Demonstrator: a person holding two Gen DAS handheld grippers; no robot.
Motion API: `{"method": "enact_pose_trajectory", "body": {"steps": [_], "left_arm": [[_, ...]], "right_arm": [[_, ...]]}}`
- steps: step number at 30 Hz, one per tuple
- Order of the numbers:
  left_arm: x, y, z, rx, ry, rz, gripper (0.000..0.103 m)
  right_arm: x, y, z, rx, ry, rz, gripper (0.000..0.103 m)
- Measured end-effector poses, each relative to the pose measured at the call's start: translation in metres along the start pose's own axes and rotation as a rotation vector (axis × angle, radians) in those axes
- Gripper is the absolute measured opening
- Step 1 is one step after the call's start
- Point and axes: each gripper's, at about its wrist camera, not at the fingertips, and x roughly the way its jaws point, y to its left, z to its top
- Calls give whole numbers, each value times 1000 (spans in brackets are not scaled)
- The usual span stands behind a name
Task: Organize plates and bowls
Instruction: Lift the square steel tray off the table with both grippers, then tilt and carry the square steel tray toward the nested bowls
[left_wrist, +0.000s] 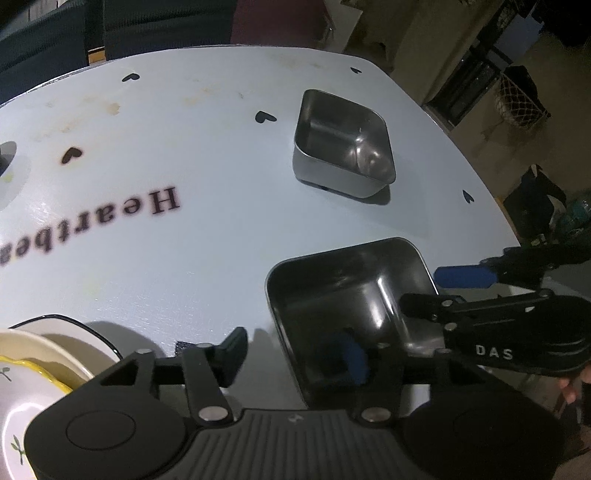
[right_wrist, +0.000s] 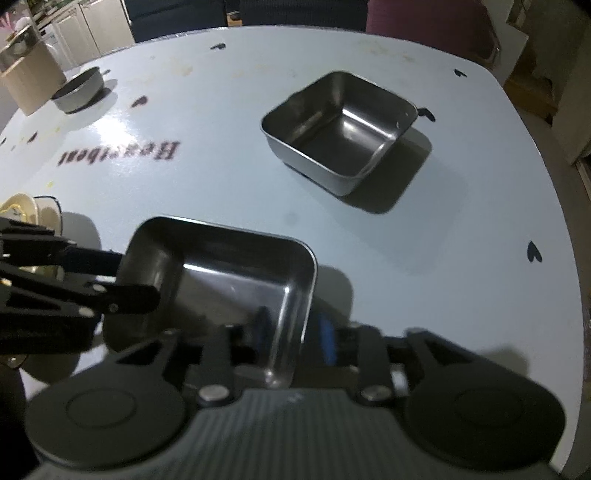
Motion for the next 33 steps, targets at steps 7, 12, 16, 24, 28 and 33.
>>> {"method": "enact_pose_trajectory", "body": {"steps": [7,12,16,24,28,33], "left_arm": [[-10,3,2,7,-22,-4,76],[-23,9,12,-9,-91,6,94],[-28,19,22,-50,-134,17,103],[-23,28,44,-157,-200,-11,103],[-16,26,56,-228,-231,-72,103],[-2,21,70,-304,-241,-150,102]], "right_arm": [[-9,-4,-2,-9,-11,-24,72],[-31,-18,3,55,-108,-32,93],[-41,-31,8,160,-188,-56,102],[-30,-55,29,302,-297,-134,102],[-14,-71,43,366,-294,-150,102],[1,-91,64,462,-316,-133,99]]}}
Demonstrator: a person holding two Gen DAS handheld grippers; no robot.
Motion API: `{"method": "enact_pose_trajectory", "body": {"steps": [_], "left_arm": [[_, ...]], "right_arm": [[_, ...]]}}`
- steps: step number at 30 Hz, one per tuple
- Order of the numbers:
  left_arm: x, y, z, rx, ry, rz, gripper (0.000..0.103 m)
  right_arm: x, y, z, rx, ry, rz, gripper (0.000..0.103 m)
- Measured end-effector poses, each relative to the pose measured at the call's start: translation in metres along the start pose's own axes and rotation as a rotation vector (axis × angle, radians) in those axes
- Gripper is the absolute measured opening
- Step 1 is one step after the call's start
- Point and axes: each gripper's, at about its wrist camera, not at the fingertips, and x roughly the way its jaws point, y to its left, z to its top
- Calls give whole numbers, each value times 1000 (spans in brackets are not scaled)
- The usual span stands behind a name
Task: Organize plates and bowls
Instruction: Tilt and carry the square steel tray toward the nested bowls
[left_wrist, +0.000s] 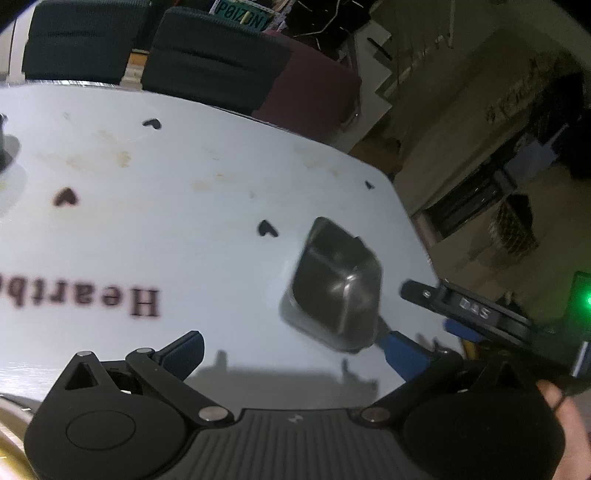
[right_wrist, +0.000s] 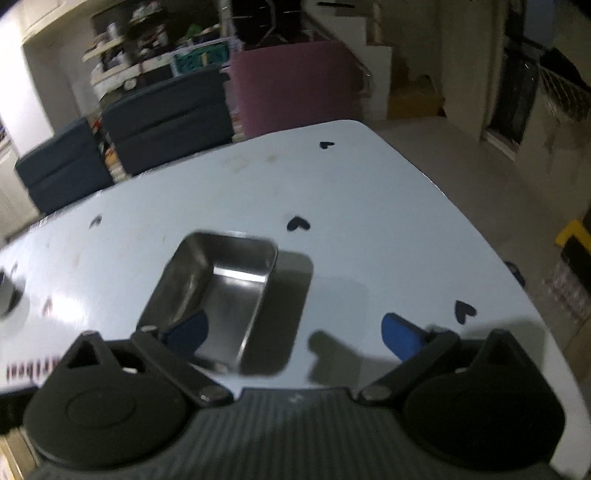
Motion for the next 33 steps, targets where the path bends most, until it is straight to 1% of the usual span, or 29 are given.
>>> {"method": "enact_pose_trajectory", "body": {"steps": [2,5,6,7,8,9,10,12,13,16,18,23,25,26,27,29,30,31,33], "left_arm": [[8,-1,2,-39,4,-22,100],[21,-2,3,-92,13,-48,92],[25,-3,3,-104,13,-51,91],[30,-4,3,-116,14,-54,88],[34,-4,2,-130,15,-60,84],[39,-5,2,-147,19,-67,83],[43,-4,1,-167,23,-77,81],[53,-5,-1,-209,33,-107,78],[56,-5,-1,-220,35,-119,78],[65,-8,-3,-228,43,-141,78],[68,-8,-4,-232,43,-150,78],[75,-3,-7,-260,51,-169,78],[76,-1,-7,-266,46,-166,78],[76,0,-7,-273,44,-169,78],[76,0,-7,-283,44,-173,78],[75,1,-7,-292,44,-181,78],[73,0,-8,-292,42,-186,78],[72,-1,-8,-291,40,-194,78],[72,-3,-8,-290,38,-209,78]], "right_arm": [[2,0,7,7,-20,10,96],[11,5,19,-63,-48,62,87],[16,7,21,-88,-52,80,81],[20,8,23,-110,-53,100,75],[23,8,24,-119,-53,112,71],[27,8,25,-119,-54,128,64],[32,5,28,-103,-53,151,56],[37,-2,32,-51,-57,188,48],[41,-4,35,-24,-61,208,46],[50,-10,37,24,-73,276,46],[57,-10,37,31,-73,299,46],[70,-2,36,-19,-35,323,46],[70,1,35,-52,-16,315,46],[65,1,34,-60,-24,305,46],[61,2,34,-60,-37,305,48],[56,-4,34,-40,-68,318,54],[56,-5,37,-34,-92,311,61],[53,-7,38,-29,-120,300,65],[54,-11,40,-11,-148,297,67]]}}
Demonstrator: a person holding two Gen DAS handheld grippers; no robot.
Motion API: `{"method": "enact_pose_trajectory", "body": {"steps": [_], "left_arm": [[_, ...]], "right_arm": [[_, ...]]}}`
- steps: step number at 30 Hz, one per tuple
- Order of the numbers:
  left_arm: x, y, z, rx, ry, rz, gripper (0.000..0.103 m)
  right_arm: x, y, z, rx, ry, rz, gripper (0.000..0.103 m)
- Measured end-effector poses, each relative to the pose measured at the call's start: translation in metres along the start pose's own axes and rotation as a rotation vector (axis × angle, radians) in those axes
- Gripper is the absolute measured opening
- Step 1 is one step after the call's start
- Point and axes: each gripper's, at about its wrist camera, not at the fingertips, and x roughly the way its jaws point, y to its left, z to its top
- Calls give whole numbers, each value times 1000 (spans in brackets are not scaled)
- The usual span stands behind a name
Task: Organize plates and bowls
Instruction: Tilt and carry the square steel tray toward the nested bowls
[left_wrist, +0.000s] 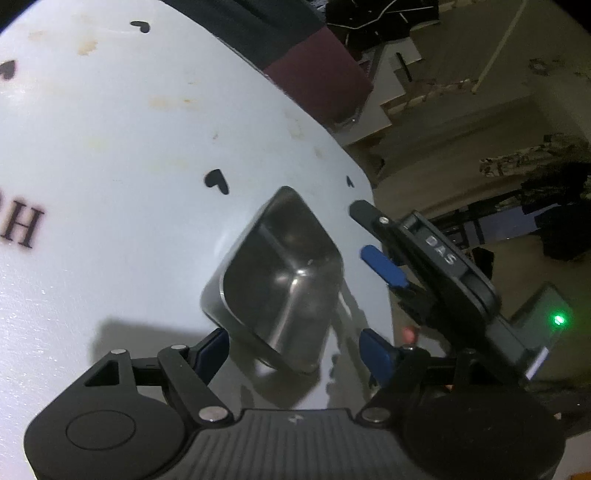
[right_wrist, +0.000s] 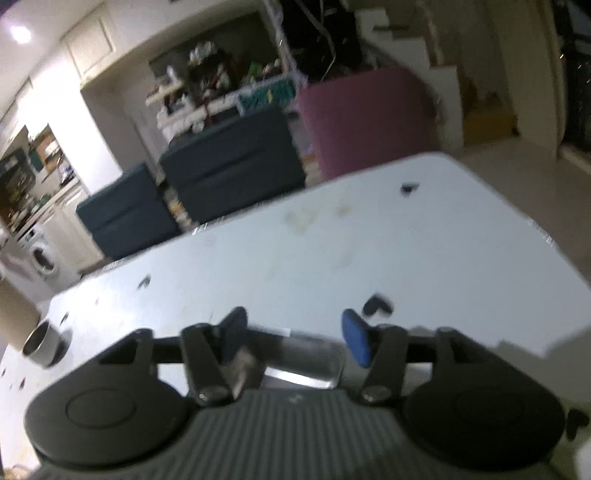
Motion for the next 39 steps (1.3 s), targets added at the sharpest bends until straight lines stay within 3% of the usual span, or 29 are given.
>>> {"method": "enact_pose_trajectory", "body": {"steps": [6,15,20,23,28,33,36,39], "left_arm": [[5,2,1,-4,11,-37,78],[1,9,17,3,-16,-38,78],[-12,20,32,-25,-89,-40,78],[-20,23,37,-30,-119,-16,78],[-28,22,44,0,-144,50,77],[-24,14,46,112,-151,138,63],[-19,11,47,166,-137,168,53],[-15,13,46,211,-114,206,46]], "right_arm": [[16,-6,3,18,29,25,67],[28,-5,0,-24,152,88,68],[17,-18,-4,23,233,150,56],[12,-19,-12,5,290,180,51],[2,-4,-17,-92,393,248,50],[-4,6,-11,-87,308,161,50],[-4,10,-8,-89,270,142,40],[2,20,-8,-115,260,105,40]]}}
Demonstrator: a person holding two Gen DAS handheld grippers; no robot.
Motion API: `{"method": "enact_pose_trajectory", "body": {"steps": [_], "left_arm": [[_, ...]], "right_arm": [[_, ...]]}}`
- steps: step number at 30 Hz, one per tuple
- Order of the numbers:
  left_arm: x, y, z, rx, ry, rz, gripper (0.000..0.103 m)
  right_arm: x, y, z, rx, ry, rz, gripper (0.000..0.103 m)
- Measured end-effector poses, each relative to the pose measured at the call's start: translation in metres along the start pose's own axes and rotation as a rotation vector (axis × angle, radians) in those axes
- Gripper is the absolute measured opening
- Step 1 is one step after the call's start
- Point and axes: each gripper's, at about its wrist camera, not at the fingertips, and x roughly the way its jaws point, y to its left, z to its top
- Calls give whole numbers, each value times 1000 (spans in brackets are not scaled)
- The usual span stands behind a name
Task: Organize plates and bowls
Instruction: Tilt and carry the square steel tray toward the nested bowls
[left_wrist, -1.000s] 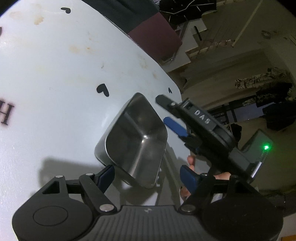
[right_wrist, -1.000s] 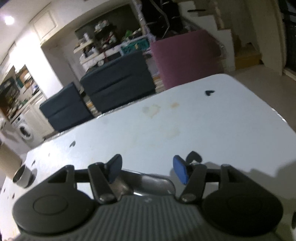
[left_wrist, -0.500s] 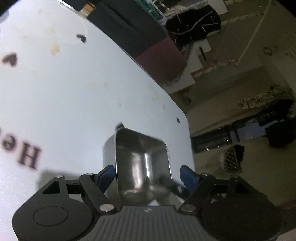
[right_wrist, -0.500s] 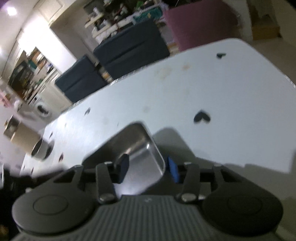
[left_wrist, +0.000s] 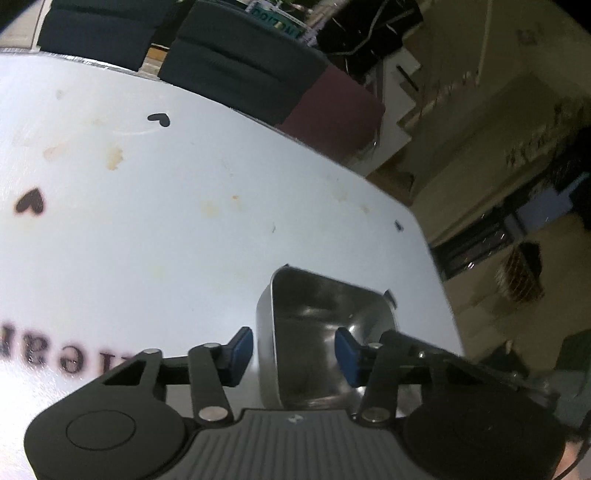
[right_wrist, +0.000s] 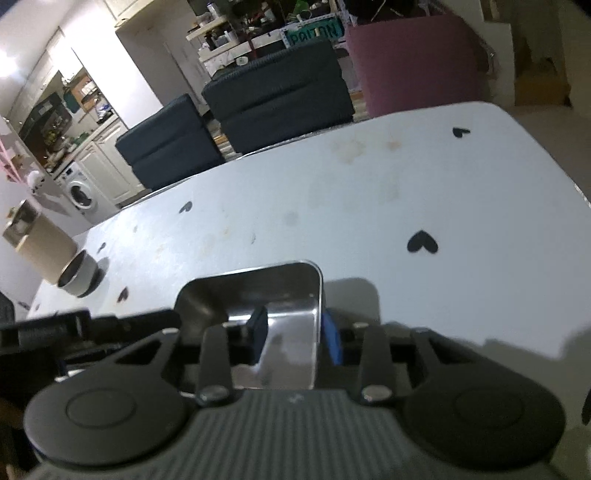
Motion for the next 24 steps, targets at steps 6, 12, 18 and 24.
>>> {"method": "enact_pose_trajectory", "body": {"steps": [6,12,18,24], "left_arm": [[5,3,-3,21,28,36,28],[-1,2,-3,41,21,77,11],[-20,-6,-1,65,0,72,11],[-59,-21,-1,96,-39,49,11]], "right_arm": [[6,4,-5,-36,32,-94,11],[8,8,-12,-68,45,-121,5],[-9,21,-13,-86,9,-138,4],[-38,40,-15,-110,-26,-161,5]]}}
